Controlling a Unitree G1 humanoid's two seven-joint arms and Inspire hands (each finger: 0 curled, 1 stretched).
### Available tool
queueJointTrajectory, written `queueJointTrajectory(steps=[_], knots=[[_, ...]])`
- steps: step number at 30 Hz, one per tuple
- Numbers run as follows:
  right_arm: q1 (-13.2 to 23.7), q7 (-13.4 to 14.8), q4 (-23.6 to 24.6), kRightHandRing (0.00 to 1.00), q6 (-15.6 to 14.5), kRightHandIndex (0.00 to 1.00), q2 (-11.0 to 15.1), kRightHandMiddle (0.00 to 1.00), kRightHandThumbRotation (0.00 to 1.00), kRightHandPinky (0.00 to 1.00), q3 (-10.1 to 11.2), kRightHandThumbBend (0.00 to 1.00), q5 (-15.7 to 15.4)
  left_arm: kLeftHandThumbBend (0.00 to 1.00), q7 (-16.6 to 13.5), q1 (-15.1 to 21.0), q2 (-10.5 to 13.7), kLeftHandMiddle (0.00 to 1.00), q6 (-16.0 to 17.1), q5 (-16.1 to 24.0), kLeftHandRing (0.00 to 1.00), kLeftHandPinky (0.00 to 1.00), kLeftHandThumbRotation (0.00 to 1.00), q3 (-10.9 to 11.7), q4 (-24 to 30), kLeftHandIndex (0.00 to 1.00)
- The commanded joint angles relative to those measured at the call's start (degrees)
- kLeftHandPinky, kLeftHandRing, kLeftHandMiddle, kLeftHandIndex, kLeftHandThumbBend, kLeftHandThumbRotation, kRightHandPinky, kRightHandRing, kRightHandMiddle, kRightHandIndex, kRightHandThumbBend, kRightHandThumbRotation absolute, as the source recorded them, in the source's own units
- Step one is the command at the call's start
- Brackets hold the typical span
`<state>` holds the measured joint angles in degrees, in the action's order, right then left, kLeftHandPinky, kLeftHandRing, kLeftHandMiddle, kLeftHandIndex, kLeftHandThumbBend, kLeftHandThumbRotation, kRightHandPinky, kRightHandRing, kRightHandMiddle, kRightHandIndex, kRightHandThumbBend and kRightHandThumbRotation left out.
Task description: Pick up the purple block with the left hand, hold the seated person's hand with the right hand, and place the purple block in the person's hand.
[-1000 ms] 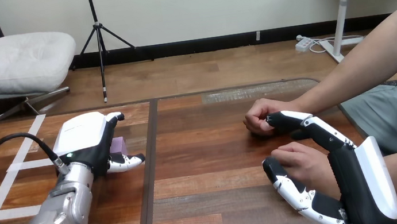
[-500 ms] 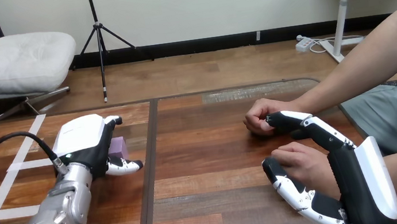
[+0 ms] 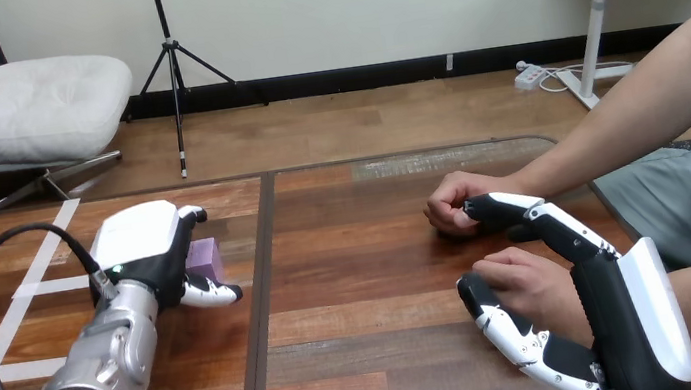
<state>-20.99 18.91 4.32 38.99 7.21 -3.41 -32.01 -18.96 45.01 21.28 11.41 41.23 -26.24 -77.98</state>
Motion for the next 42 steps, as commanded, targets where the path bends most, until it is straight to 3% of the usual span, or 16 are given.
queueJointTrajectory(steps=[1,23,28,42], knots=[[2.0,0.2,1.7,0.74,0.9,0.72,0.5,0.74,0.43,0.68,0.5,0.43,1.1,0.80,-0.2,6.1,-0.5,0.87,-0.5,0.6,0.84,0.74,0.27,-0.8,0.6,0.85],[1.4,-0.1,2.0,0.74,1.0,0.72,1.0,0.74,0.42,0.68,0.8,0.43,1.3,0.75,-0.5,6.3,-0.7,0.86,-2.5,1.7,0.83,0.74,0.17,-1.8,0.1,0.84],[1.3,-0.5,2.2,0.74,0.6,0.72,1.1,0.74,0.42,0.68,0.7,0.43,1.7,0.75,-2.6,6.0,-0.8,0.84,-2.9,2.7,0.80,0.72,0.14,-2.6,0.1,0.82],[1.2,-0.7,2.2,0.74,0.6,0.72,1.1,0.74,0.43,0.69,0.8,0.44,1.5,0.70,-4.7,5.2,-1.3,0.74,-3.5,2.4,0.69,0.62,0.03,-2.7,-0.2,0.74]])
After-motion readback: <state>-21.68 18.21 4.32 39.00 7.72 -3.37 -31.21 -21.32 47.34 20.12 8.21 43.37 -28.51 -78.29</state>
